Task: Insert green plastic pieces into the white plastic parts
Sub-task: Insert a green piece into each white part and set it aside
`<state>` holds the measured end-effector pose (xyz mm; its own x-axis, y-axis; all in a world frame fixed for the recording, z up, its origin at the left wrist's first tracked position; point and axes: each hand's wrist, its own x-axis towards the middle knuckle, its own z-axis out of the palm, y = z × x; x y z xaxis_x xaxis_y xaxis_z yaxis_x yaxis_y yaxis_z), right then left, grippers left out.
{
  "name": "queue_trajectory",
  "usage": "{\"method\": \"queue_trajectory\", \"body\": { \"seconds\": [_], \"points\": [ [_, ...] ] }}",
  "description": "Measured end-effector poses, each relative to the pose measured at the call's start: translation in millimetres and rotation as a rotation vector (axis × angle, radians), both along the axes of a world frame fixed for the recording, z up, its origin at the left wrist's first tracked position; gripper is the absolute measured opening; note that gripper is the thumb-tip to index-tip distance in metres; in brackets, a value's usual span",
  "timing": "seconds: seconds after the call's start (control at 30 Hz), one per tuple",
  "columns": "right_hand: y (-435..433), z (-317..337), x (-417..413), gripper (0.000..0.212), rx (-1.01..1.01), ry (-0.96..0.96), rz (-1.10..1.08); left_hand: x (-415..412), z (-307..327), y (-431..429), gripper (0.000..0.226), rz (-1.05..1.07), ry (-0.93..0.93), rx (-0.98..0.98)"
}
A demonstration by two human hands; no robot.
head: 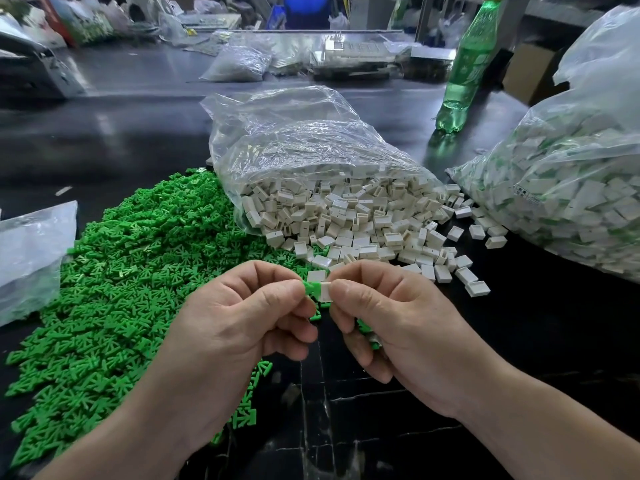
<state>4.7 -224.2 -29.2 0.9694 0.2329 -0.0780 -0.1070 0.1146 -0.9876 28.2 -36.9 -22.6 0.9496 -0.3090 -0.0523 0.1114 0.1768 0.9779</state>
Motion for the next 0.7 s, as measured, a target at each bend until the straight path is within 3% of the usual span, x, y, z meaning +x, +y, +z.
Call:
{"method": "queue_trajectory", "body": {
  "seconds": [0.37, 0.7],
  "points": [
    [2, 0, -4, 0.014, -0.181, -0.156, -0.060, -5, -6, -9, 0.010, 0.052, -0.004, 0.013],
    [6, 1, -6, 0.021, -0.238, -0.066, -0.057, -11, -12, -17, 0.012, 0.024, 0.062, -0.070]
  ]
}}
